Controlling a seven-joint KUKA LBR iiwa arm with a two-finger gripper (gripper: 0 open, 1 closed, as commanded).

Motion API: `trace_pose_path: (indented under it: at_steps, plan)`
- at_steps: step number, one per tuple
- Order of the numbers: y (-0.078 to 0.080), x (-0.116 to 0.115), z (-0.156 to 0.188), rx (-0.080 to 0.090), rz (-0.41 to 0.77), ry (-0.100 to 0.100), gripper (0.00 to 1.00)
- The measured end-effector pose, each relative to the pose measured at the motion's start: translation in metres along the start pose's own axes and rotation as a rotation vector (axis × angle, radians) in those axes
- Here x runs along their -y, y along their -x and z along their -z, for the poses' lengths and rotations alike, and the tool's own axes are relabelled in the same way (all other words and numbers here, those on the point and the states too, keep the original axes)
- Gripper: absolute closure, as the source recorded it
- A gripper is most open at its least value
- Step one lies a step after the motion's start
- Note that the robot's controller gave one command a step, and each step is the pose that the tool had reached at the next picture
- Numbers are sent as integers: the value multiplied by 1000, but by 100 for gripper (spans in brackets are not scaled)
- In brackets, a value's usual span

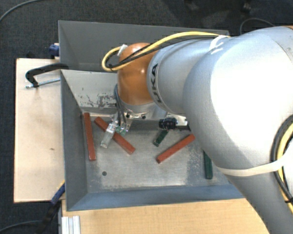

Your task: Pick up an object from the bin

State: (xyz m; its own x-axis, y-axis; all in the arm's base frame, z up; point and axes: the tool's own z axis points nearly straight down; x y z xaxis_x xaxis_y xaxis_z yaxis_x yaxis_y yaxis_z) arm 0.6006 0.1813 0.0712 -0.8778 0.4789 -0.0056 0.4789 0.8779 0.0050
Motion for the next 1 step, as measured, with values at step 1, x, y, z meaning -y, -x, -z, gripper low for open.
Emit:
trace_pose_path:
  at_steps: [1]
  plan:
    - [-2,0,-1,-3,2,-2,100]
